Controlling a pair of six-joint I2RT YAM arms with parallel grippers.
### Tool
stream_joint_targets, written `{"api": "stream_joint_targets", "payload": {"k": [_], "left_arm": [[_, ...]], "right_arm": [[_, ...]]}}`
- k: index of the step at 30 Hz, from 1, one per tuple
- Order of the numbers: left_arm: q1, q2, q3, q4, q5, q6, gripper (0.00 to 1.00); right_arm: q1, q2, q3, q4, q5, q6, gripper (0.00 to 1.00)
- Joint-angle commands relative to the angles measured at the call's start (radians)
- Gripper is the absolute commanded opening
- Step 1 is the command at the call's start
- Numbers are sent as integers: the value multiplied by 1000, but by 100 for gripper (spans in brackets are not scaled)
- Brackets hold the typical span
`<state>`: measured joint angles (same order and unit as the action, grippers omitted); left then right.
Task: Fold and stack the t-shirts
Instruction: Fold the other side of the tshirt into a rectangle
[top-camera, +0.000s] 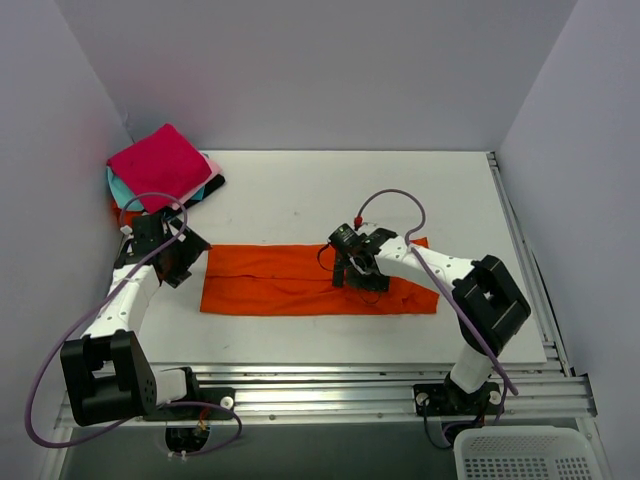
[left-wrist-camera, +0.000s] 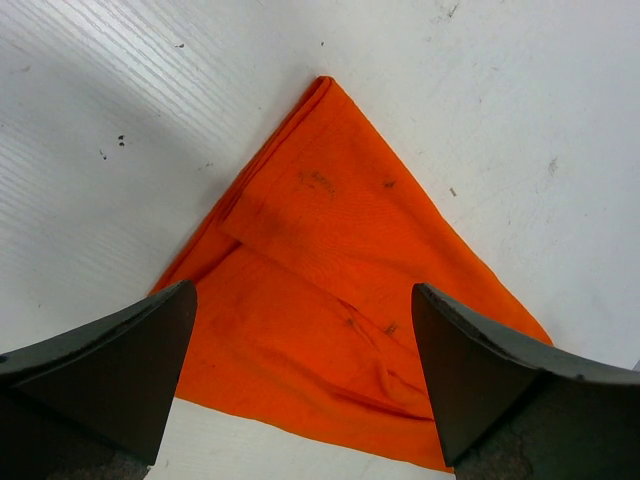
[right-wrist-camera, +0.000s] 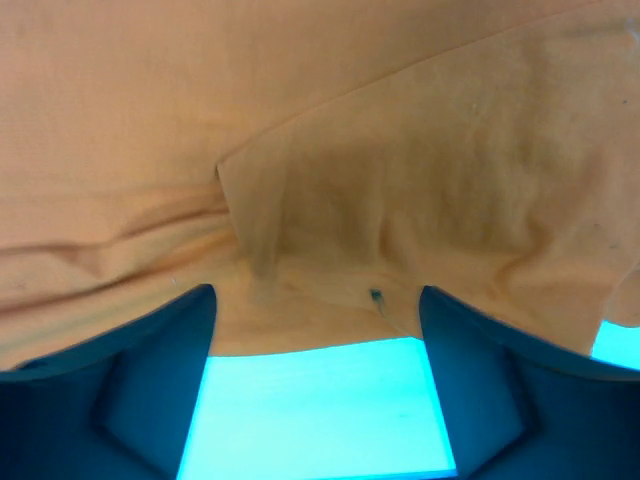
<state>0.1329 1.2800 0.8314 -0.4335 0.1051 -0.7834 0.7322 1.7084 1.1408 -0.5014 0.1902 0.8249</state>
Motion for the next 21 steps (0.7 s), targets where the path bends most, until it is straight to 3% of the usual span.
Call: {"api": "stream_joint_targets", "payload": {"k": [1,3,12,16,19,21], "left_arm": [[5,-34,3,26,-2,-11,98],[5,-39,5,24,-4,-10,98],[5,-51,40,-8,-2,1,97],[5,-56,48,-19,-2,13,98],[2,-57,43,-22,1,16,97],[4,-54,37,-21,8,16,98]], "right_arm": [[16,-47,-3,-83,52,20,82],[16,-46,2,-97,58,20,89],[12,-139,14,-176,123,20,91],[-54,-203,-29,-177,137,-4,91],[-149,-239,-81,-134,100,-36,84],[-206,-242,-96,-111,92,-66,65]]}}
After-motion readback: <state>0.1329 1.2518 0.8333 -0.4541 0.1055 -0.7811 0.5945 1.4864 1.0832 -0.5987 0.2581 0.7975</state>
